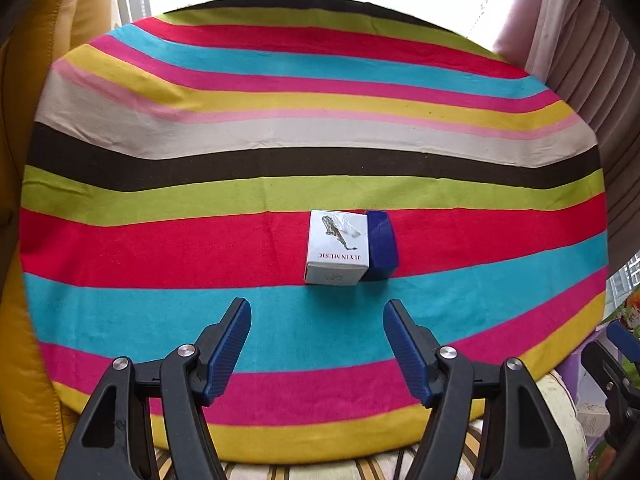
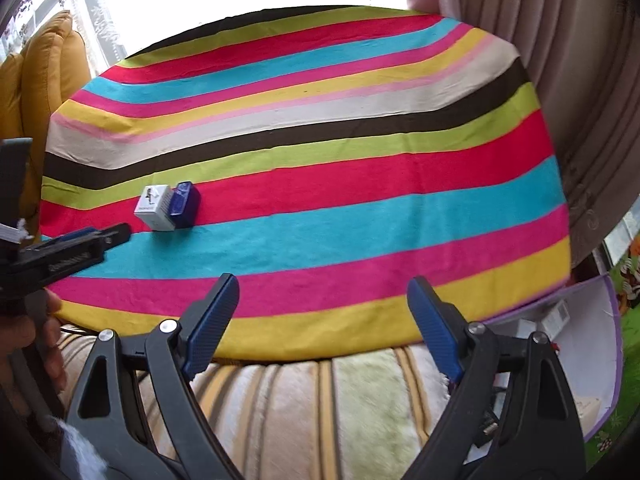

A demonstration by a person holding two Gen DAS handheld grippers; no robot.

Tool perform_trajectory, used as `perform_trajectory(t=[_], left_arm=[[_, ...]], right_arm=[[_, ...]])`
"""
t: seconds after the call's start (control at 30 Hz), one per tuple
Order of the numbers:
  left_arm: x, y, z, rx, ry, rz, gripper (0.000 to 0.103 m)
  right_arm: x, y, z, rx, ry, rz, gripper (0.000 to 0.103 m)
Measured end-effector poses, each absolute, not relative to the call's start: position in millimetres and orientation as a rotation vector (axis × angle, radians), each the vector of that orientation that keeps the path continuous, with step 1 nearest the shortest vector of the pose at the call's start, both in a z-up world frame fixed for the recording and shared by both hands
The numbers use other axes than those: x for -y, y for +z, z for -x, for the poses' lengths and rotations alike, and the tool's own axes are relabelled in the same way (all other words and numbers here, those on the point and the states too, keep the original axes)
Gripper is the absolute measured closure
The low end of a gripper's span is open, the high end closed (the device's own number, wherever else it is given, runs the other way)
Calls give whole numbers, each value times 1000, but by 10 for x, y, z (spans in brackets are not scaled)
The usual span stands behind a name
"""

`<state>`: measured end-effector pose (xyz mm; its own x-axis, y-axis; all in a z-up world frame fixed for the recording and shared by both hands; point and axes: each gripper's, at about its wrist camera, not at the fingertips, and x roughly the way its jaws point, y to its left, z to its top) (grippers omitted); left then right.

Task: Organize rigid objects
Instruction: 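Grasp the white JIYIN MUSIC box with the left tool while the right tool grasps the blue item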

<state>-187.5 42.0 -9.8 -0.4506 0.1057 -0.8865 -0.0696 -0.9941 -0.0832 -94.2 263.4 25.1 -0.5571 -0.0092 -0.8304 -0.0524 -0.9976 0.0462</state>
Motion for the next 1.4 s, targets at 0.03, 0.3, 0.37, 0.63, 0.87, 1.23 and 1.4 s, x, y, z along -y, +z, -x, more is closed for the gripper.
perform_trajectory(t=[0.03, 0.3, 0.37, 0.63, 0.87, 1.23, 1.4], left_arm=[[-433, -125, 1914, 60, 2591, 1592, 33], [-563, -264, 2202, 43, 2587, 1610, 39], [-578, -319, 2285, 4, 2601, 1626, 49], [-430, -441, 2328, 61, 2598, 1617, 61], [75, -457, 2118, 223, 2743, 1615, 61], [393, -480, 2034, 312, 2824, 1572, 61], [411, -474, 2024, 304, 2819, 1563, 61]], right_arm=[[-2596, 245, 986, -86, 2753, 1472, 15], [-2501, 198, 1258, -106, 2770, 1493, 15], [-2469, 167, 1310, -106, 2772, 1506, 15], [-2251, 68, 1507, -87, 2811, 1543, 15], [-1701, -88, 1758, 64, 2913, 1604, 15], [-1214, -532, 2167, 177, 2836, 1742, 35], [-1209, -636, 2251, 162, 2821, 1753, 50]])
